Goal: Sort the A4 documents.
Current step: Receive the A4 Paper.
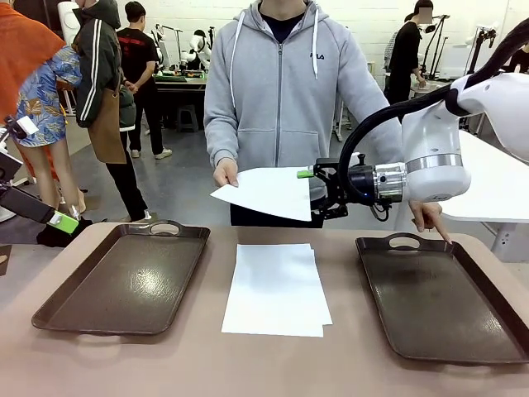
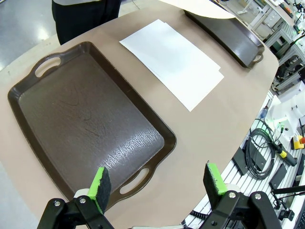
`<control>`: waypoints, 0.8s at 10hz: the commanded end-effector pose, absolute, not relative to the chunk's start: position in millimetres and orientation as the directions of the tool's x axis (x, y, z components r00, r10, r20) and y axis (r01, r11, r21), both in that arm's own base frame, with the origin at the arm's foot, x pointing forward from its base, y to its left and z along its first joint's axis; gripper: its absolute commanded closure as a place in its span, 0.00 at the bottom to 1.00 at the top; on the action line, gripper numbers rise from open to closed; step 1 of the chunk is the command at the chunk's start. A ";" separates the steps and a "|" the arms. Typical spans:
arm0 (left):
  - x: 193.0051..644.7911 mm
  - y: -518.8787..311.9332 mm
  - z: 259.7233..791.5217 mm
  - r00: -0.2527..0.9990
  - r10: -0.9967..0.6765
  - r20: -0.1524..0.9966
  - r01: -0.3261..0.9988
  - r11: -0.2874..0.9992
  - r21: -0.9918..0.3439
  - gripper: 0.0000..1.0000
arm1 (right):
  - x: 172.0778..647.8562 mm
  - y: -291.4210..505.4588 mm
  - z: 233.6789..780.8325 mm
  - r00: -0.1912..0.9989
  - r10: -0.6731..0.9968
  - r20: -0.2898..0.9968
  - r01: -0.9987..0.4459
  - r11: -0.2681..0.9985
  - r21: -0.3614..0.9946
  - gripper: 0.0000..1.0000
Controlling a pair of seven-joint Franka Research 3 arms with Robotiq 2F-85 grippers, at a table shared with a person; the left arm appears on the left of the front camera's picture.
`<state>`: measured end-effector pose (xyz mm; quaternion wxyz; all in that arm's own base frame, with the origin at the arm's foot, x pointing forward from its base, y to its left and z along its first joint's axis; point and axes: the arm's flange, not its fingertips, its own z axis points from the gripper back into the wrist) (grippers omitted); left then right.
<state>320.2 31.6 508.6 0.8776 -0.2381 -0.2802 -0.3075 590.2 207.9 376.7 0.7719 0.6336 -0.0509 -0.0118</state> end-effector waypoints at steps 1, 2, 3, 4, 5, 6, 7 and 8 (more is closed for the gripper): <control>320.5 33.8 507.3 0.642 -0.406 0.650 0.685 0.684 -0.250 0.00 | 595.9 219.3 378.4 0.993 -0.113 0.039 -0.021 0.161 0.987 0.00; 320.5 33.8 507.3 0.642 -0.406 0.650 0.685 0.684 -0.250 0.00 | 595.7 221.2 379.3 0.993 -0.112 0.040 -0.022 0.151 0.988 0.00; 320.5 33.8 507.3 0.642 -0.406 0.650 0.685 0.684 -0.250 0.00 | 595.5 221.9 378.9 0.993 -0.111 0.025 -0.011 0.127 0.992 0.00; 320.5 33.8 507.3 0.642 -0.406 0.650 0.685 0.684 -0.250 0.00 | 595.0 221.6 377.7 0.994 -0.110 0.009 0.003 0.104 0.995 0.00; 320.5 33.8 507.3 0.642 -0.406 0.650 0.685 0.684 -0.250 0.00 | 595.1 221.8 375.6 0.994 -0.112 -0.009 0.018 0.080 0.997 0.00; 320.5 33.8 507.3 0.642 -0.406 0.650 0.685 0.684 -0.250 0.00 | 595.0 222.0 373.8 0.993 -0.113 -0.011 0.020 0.080 0.997 0.00; 320.5 33.8 507.3 0.642 -0.406 0.650 0.685 0.684 -0.250 0.00 | 593.8 223.3 370.5 0.994 -0.106 -0.017 0.026 0.086 0.996 0.00; 320.5 33.8 507.3 0.642 -0.406 0.650 0.685 0.684 -0.250 0.00 | 591.9 224.6 367.8 0.995 -0.093 -0.032 0.041 0.088 0.995 0.00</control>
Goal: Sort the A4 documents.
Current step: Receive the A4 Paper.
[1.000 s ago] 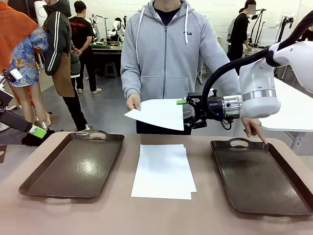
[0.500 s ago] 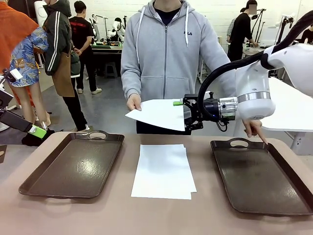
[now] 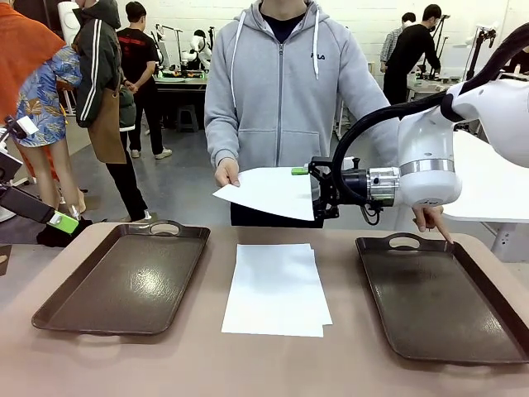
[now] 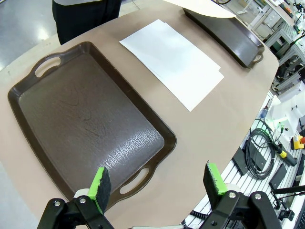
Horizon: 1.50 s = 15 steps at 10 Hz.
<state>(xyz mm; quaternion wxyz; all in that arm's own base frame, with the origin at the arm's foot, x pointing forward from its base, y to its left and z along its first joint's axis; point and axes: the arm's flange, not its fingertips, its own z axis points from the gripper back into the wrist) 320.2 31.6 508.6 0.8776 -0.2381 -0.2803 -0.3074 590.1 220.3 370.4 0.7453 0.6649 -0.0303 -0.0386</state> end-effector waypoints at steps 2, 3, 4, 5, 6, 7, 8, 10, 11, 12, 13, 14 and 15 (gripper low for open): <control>320.5 33.8 507.3 0.642 -0.406 0.650 0.685 0.684 -0.250 0.00 | 591.0 225.5 362.9 0.996 -0.074 -0.055 0.061 0.086 0.994 0.00; 320.5 33.8 507.3 0.642 -0.406 0.650 0.685 0.684 -0.250 0.00 | 591.1 225.6 362.1 0.996 -0.072 -0.048 0.054 0.090 0.994 0.00; 320.5 33.8 507.3 0.642 -0.406 0.650 0.685 0.684 -0.250 0.00 | 591.6 225.9 361.3 0.996 -0.071 -0.044 0.051 0.093 0.994 0.03; 320.5 33.8 507.3 0.642 -0.406 0.650 0.685 0.684 -0.250 0.00 | 592.4 226.0 360.7 0.997 -0.078 -0.030 0.037 0.099 0.994 0.15; 320.5 33.8 507.3 0.642 -0.406 0.650 0.685 0.684 -0.250 0.00 | 593.2 225.4 360.7 0.997 -0.075 -0.029 0.037 0.101 0.994 0.22; 320.5 33.8 507.3 0.642 -0.406 0.650 0.685 0.684 -0.250 0.00 | 594.4 224.5 361.0 0.996 -0.079 -0.028 0.036 0.098 0.995 0.34; 320.5 33.8 507.3 0.642 -0.406 0.650 0.685 0.684 -0.250 0.00 | 595.0 223.1 361.4 0.996 -0.082 -0.029 0.037 0.093 0.995 0.40; 320.5 33.8 507.3 0.642 -0.406 0.650 0.685 0.684 -0.250 0.00 | 597.5 215.6 361.2 0.995 -0.095 -0.033 0.041 0.080 0.996 0.59; 320.5 33.8 507.3 0.642 -0.406 0.650 0.685 0.684 -0.250 0.00 | 597.2 214.2 360.5 0.995 -0.095 -0.032 0.040 0.080 0.996 0.71; 320.5 33.8 507.3 0.642 -0.406 0.650 0.685 0.684 -0.250 0.00 | 597.3 213.4 359.9 0.995 -0.095 -0.035 0.043 0.076 0.996 0.78; 320.5 33.8 507.3 0.642 -0.406 0.650 0.685 0.684 -0.250 0.00 | 596.9 212.8 360.2 0.995 -0.093 -0.035 0.043 0.076 0.996 0.90; 320.5 33.8 507.3 0.642 -0.406 0.650 0.685 0.684 -0.250 0.00 | 596.3 213.8 360.6 0.996 -0.088 -0.035 0.042 0.075 0.996 0.97; 320.5 33.8 507.3 0.642 -0.406 0.650 0.685 0.684 -0.250 0.00 | 595.4 216.2 361.0 0.996 -0.079 -0.035 0.041 0.072 0.997 1.00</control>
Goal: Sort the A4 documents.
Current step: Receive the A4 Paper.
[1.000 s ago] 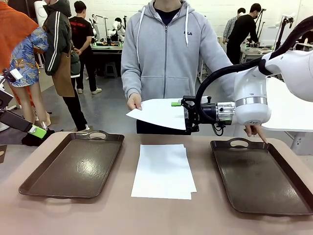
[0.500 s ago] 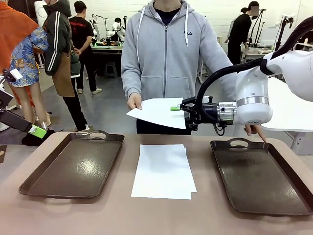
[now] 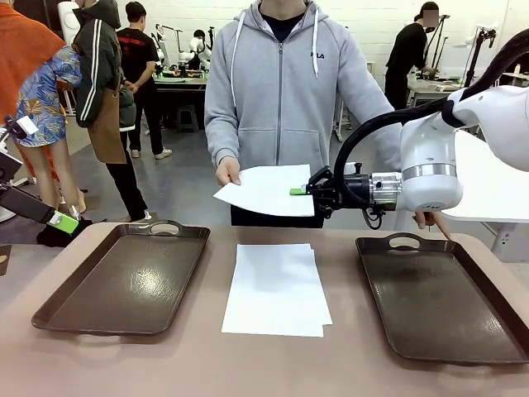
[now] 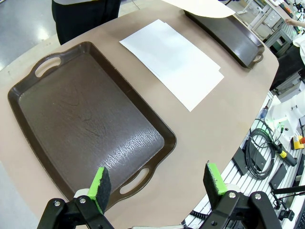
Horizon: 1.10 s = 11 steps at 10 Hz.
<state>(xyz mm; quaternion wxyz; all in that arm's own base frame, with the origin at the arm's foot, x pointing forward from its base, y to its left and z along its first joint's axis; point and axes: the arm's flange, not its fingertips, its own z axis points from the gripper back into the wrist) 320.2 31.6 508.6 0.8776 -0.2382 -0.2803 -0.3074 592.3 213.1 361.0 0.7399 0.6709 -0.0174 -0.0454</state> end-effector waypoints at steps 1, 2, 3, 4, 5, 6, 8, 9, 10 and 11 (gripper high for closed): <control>320.5 33.8 507.3 0.642 -0.406 0.650 0.685 0.684 -0.250 0.00 | 594.9 218.2 360.8 0.997 -0.071 -0.036 0.041 0.071 0.997 1.00; 320.5 33.8 507.3 0.642 -0.406 0.650 0.685 0.684 -0.250 0.00 | 594.3 218.4 360.7 0.997 -0.069 -0.037 0.042 0.073 0.996 1.00; 320.5 33.8 507.3 0.642 -0.406 0.650 0.685 0.684 -0.250 0.00 | 594.3 217.0 360.6 0.997 -0.067 -0.039 0.044 0.072 0.996 1.00; 320.5 33.8 507.3 0.642 -0.406 0.650 0.685 0.684 -0.250 0.00 | 594.9 214.9 361.0 0.998 -0.056 -0.042 0.046 0.068 0.997 1.00; 320.5 33.8 507.3 0.642 -0.406 0.650 0.685 0.684 -0.250 0.00 | 594.9 215.0 361.6 0.999 0.010 -0.039 0.038 0.094 0.995 1.00; 320.5 33.8 507.3 0.642 -0.406 0.650 0.685 0.684 -0.250 0.00 | 593.5 214.0 361.2 0.991 0.137 -0.009 -0.013 0.159 0.987 1.00; 320.5 33.8 507.3 0.642 -0.406 0.650 0.685 0.684 -0.250 0.00 | 588.8 215.8 361.9 0.998 -0.050 -0.034 0.038 0.088 0.995 1.00; 320.5 33.8 507.3 0.642 -0.406 0.650 0.685 0.684 -0.250 0.00 | 588.8 215.8 361.9 0.998 -0.050 -0.034 0.038 0.088 0.995 1.00; 320.5 33.8 507.3 0.642 -0.406 0.650 0.685 0.684 -0.250 0.00 | 588.8 215.8 361.9 0.998 -0.050 -0.034 0.038 0.088 0.995 1.00; 320.5 33.8 507.3 0.642 -0.406 0.650 0.685 0.684 -0.250 0.00 | 588.8 215.8 361.9 0.998 -0.050 -0.034 0.038 0.088 0.995 1.00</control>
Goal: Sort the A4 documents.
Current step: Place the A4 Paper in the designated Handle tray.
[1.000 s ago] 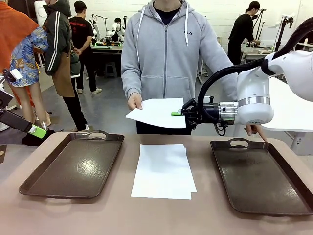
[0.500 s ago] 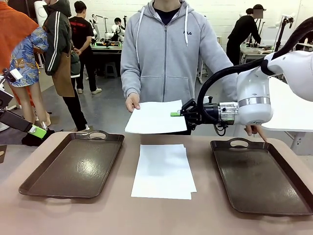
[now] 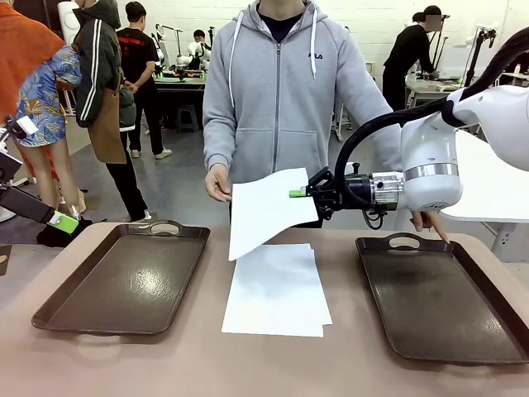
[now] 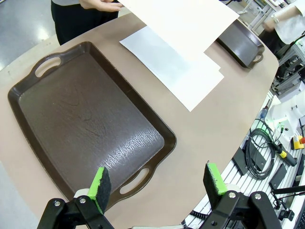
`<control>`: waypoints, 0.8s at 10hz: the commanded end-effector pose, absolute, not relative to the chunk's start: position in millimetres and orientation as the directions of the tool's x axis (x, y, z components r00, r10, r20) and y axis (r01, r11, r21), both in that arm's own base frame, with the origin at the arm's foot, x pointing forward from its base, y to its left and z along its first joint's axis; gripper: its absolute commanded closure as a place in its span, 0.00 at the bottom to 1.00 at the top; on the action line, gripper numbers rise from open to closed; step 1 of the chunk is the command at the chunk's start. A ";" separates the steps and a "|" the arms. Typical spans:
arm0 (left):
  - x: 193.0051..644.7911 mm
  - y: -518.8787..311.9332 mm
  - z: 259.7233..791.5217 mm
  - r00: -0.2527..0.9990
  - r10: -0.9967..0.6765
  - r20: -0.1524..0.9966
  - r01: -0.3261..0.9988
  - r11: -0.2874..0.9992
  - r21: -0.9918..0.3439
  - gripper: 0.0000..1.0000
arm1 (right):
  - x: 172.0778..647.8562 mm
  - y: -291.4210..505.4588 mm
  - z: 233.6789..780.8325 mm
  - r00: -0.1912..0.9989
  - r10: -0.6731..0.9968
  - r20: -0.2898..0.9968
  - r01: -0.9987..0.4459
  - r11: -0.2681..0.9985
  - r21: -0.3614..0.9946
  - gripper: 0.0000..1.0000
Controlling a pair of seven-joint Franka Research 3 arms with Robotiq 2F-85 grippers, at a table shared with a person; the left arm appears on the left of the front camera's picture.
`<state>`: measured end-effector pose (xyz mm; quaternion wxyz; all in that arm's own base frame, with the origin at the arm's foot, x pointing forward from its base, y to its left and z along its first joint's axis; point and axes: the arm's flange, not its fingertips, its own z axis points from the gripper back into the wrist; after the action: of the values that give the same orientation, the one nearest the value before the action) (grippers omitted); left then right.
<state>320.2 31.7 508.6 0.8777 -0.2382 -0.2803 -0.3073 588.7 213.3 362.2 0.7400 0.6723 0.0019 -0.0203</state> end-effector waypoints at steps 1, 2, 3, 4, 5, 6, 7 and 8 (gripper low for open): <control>320.5 33.8 507.3 0.642 -0.406 0.650 0.685 0.684 -0.250 0.00 | 588.8 215.8 361.9 0.998 -0.050 -0.034 0.038 0.088 0.995 1.00; 320.5 33.8 507.3 0.642 -0.406 0.650 0.685 0.684 -0.250 0.00 | 588.8 215.8 361.9 0.998 -0.050 -0.034 0.038 0.088 0.995 1.00; 320.5 33.8 507.3 0.642 -0.406 0.650 0.685 0.684 -0.250 0.00 | 588.8 215.8 361.9 0.998 -0.050 -0.034 0.038 0.088 0.995 1.00; 320.5 33.8 507.3 0.642 -0.406 0.650 0.685 0.684 -0.250 0.00 | 588.8 215.8 361.9 0.998 -0.050 -0.034 0.038 0.088 0.995 1.00; 320.5 33.8 507.3 0.642 -0.406 0.650 0.685 0.684 -0.250 0.00 | 588.8 215.8 361.9 0.998 -0.050 -0.034 0.038 0.088 0.995 1.00; 320.5 33.8 507.3 0.642 -0.406 0.650 0.685 0.684 -0.250 0.00 | 588.8 215.8 361.9 0.998 -0.050 -0.034 0.038 0.088 0.995 1.00; 320.5 33.8 507.3 0.642 -0.406 0.650 0.685 0.684 -0.250 0.00 | 588.8 215.8 361.9 0.998 -0.050 -0.034 0.038 0.088 0.995 1.00; 320.5 33.8 507.3 0.642 -0.406 0.650 0.685 0.684 -0.250 0.00 | 588.8 215.8 361.9 0.998 -0.050 -0.034 0.038 0.088 0.995 1.00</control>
<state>320.2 31.7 508.6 0.8776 -0.2382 -0.2803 -0.3073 588.9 213.2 362.2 0.7398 0.6725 0.0012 -0.0212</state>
